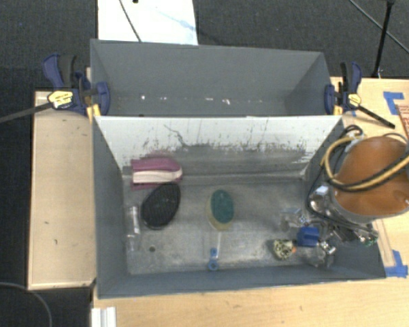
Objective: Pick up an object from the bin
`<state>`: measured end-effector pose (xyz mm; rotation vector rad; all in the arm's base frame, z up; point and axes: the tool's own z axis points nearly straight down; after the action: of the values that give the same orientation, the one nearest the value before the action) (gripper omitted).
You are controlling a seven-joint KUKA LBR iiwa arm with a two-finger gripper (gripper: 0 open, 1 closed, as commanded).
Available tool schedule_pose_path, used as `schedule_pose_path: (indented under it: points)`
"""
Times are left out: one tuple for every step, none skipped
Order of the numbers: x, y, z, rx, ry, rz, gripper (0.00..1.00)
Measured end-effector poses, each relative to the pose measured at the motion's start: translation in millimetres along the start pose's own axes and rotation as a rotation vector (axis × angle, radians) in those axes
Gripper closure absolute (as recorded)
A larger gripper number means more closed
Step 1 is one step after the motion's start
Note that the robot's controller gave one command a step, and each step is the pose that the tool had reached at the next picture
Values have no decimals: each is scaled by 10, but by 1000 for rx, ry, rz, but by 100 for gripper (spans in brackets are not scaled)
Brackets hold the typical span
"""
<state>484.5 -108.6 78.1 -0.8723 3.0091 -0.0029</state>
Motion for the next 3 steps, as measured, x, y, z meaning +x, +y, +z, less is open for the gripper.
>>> schedule_pose_path:
  points:
    - [11,6,7,-2,2,-2,100]
    - [0,0,0,0,0,-3,0]
    - [10,6,7,-1,2,-5,100]
